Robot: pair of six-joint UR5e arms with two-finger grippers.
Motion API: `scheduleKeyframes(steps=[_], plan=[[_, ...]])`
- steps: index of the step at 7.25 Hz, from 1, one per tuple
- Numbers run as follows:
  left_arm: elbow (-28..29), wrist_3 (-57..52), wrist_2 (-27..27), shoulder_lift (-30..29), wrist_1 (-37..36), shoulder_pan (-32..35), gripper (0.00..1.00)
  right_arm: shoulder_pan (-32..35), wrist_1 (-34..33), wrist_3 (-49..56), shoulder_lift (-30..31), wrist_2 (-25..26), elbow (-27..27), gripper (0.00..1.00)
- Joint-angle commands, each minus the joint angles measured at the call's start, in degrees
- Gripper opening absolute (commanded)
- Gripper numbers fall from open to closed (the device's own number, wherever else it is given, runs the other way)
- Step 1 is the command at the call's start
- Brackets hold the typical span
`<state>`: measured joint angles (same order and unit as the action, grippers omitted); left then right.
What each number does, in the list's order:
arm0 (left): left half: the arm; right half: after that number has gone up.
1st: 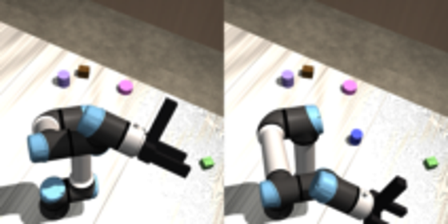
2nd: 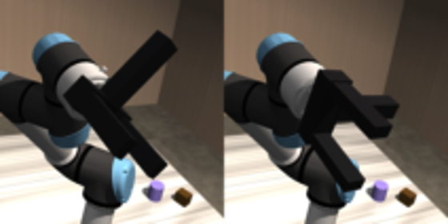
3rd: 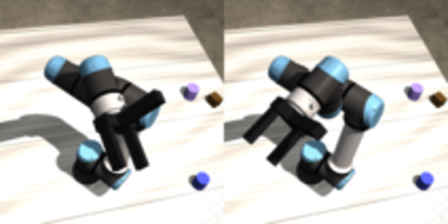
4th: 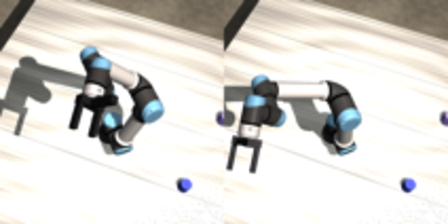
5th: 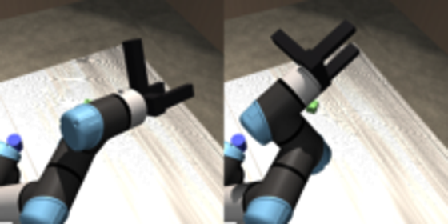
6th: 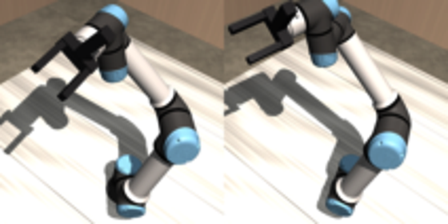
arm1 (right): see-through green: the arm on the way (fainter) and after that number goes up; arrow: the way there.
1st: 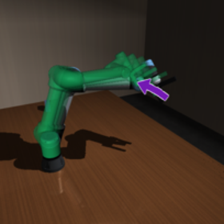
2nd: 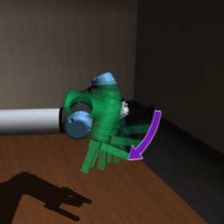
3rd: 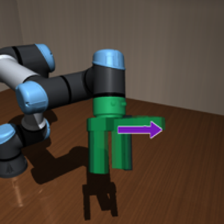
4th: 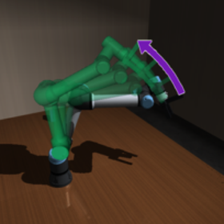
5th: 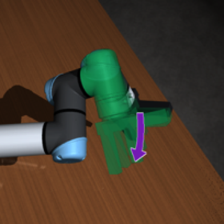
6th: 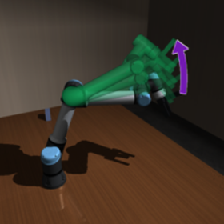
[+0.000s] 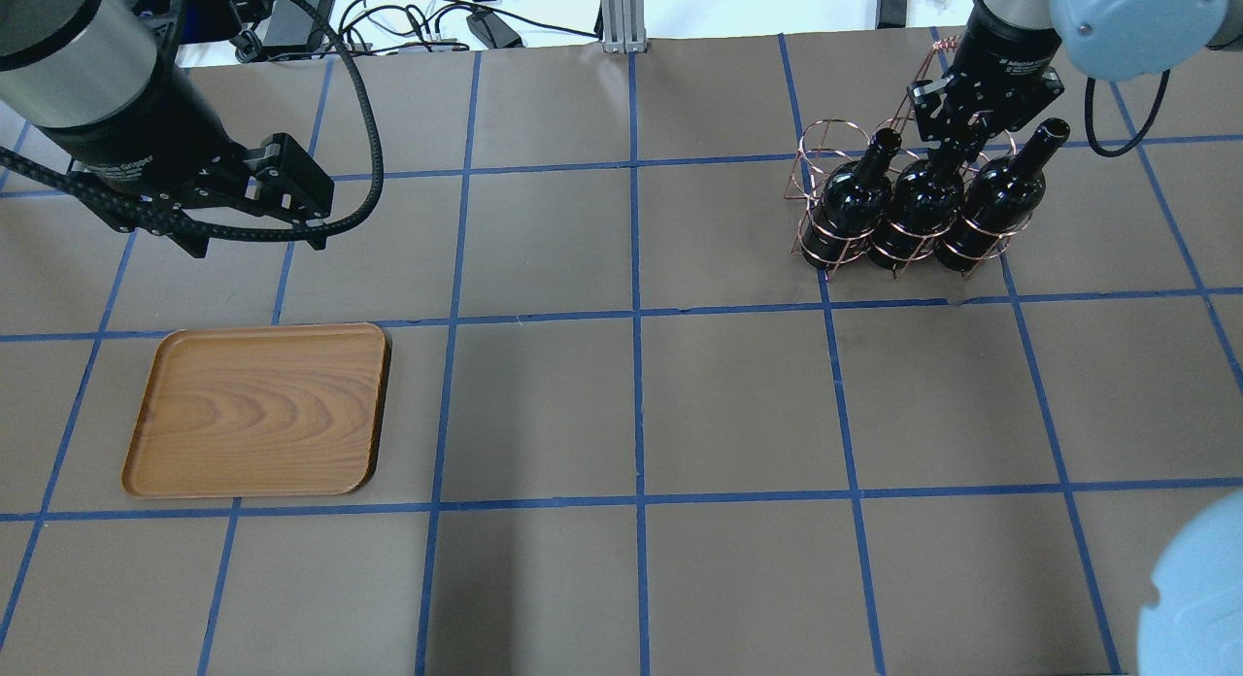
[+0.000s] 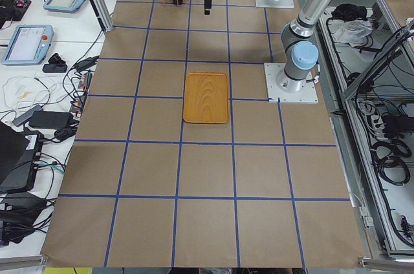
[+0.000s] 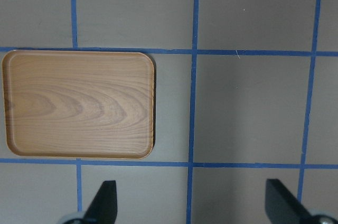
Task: Take wine from basket and place on tray
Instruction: 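Grasp the dark wine bottle neck with the right gripper and lift it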
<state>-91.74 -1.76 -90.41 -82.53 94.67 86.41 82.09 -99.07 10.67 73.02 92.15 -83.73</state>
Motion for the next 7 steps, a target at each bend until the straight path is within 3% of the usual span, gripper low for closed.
scheduleKeyframes(steps=[1,2,5,7], plan=[[-0.02,0.00,0.14,0.00,-0.02,0.07,1.00,0.00,0.01,-0.12,0.02,0.05,0.84,0.11],[-0.02,0.00,0.23,0.00,-0.02,0.07,1.00,0.00,0.62,-0.38,0.80,1.18,2.16,0.11],[-0.02,0.00,0.32,0.00,-0.10,0.07,1.00,-0.26,20.09,-0.38,3.97,1.36,17.16,0.13],[0.07,-0.44,0.06,0.00,-0.10,-0.36,1.00,-0.17,21.98,-0.38,5.21,1.45,16.42,0.13]])
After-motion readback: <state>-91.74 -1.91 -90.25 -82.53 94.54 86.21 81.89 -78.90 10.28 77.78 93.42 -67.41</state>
